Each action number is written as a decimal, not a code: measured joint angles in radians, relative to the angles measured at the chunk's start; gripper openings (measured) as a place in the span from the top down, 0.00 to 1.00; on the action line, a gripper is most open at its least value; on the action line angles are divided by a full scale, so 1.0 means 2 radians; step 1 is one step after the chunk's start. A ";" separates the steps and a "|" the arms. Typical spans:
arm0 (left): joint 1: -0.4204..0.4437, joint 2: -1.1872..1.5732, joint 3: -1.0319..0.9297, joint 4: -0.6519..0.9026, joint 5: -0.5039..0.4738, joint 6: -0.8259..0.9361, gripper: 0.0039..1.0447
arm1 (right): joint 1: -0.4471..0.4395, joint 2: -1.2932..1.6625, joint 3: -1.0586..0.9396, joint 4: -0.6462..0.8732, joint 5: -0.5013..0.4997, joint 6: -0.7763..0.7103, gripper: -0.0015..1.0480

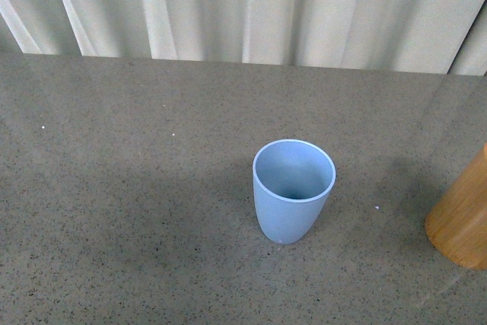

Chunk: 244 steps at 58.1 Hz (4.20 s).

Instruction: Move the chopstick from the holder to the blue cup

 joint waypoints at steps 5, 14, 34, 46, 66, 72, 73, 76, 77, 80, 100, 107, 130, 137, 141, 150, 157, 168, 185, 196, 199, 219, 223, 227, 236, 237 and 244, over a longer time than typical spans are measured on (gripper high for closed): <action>0.000 0.000 0.000 0.000 0.000 0.000 0.31 | -0.002 0.006 0.003 -0.010 -0.005 -0.003 0.10; 0.000 -0.001 0.000 0.000 0.000 0.000 0.05 | -0.056 0.180 0.054 -0.067 -0.109 -0.055 0.10; 0.000 -0.001 0.000 0.000 0.000 0.000 0.06 | -0.089 0.550 0.082 0.286 -0.167 -0.078 0.10; 0.000 -0.001 0.000 0.000 0.000 0.000 0.06 | -0.051 0.674 0.125 0.364 -0.152 -0.075 0.10; 0.000 -0.001 0.000 0.000 0.000 0.000 0.06 | 0.016 0.774 0.197 0.397 -0.106 -0.075 0.10; 0.000 -0.001 0.000 0.000 0.000 0.000 0.06 | 0.023 0.792 0.210 0.402 -0.103 -0.073 0.10; 0.000 -0.001 0.000 0.000 0.000 0.000 0.06 | 0.025 0.794 0.212 0.402 -0.102 -0.072 0.10; 0.000 -0.001 0.000 0.000 0.000 0.000 0.06 | 0.027 0.801 0.218 0.403 -0.100 -0.071 0.10; 0.000 -0.001 0.000 0.000 0.000 0.000 0.06 | 0.029 0.803 0.221 0.403 -0.099 -0.071 0.10; 0.000 -0.001 0.000 0.000 0.000 0.000 0.06 | 0.031 0.808 0.226 0.404 -0.098 -0.068 0.10; 0.000 -0.001 0.000 0.000 0.000 0.000 0.06 | 0.038 0.819 0.237 0.408 -0.092 -0.057 0.53; 0.000 -0.001 0.000 0.000 0.000 0.000 0.06 | 0.038 0.819 0.237 0.412 -0.093 -0.052 0.70; 0.000 -0.001 0.000 0.000 0.000 0.000 0.06 | 0.023 0.788 0.209 0.416 -0.100 -0.048 0.98; 0.000 -0.001 0.000 0.000 0.000 0.000 0.06 | 0.019 0.769 0.198 0.415 -0.102 -0.045 0.98; 0.000 -0.001 0.000 0.000 0.000 0.000 0.06 | 0.018 0.756 0.194 0.415 -0.102 -0.045 0.98; 0.000 -0.001 0.000 0.000 0.000 0.000 0.06 | 0.019 0.695 0.191 0.406 -0.087 -0.069 0.98; 0.000 -0.001 0.000 0.000 0.000 0.000 0.06 | 0.030 0.647 0.202 0.385 -0.074 -0.084 0.98; 0.000 -0.001 0.000 0.000 0.000 0.000 0.06 | 0.091 0.585 0.268 0.336 -0.045 -0.073 0.98; 0.000 -0.001 0.000 0.000 0.000 0.000 0.06 | 0.191 0.611 0.322 0.334 -0.030 -0.019 0.98; 0.000 -0.001 0.000 0.000 0.000 0.000 0.06 | 0.234 0.682 0.322 0.388 -0.029 0.002 0.98; 0.000 -0.001 0.000 0.000 0.000 0.000 0.06 | 0.237 0.696 0.322 0.393 -0.028 0.005 0.98; 0.000 -0.001 0.000 0.000 0.000 0.000 0.06 | 0.259 0.735 0.305 0.427 -0.015 0.016 0.98; 0.000 -0.001 0.000 0.000 0.000 0.000 0.06 | 0.261 0.743 0.300 0.436 -0.016 0.016 0.98; 0.000 -0.001 0.000 0.000 0.000 0.000 0.06 | 0.261 0.752 0.298 0.442 -0.016 0.017 0.98; 0.000 -0.001 0.000 0.000 0.000 0.000 0.06 | 0.261 0.780 0.298 0.459 -0.018 0.019 0.98; 0.000 -0.001 0.000 0.000 0.000 0.000 0.06 | 0.261 0.782 0.298 0.460 -0.018 0.019 0.98; 0.000 -0.001 0.000 0.000 0.000 0.000 0.06 | 0.261 0.802 0.297 0.473 -0.017 0.021 0.98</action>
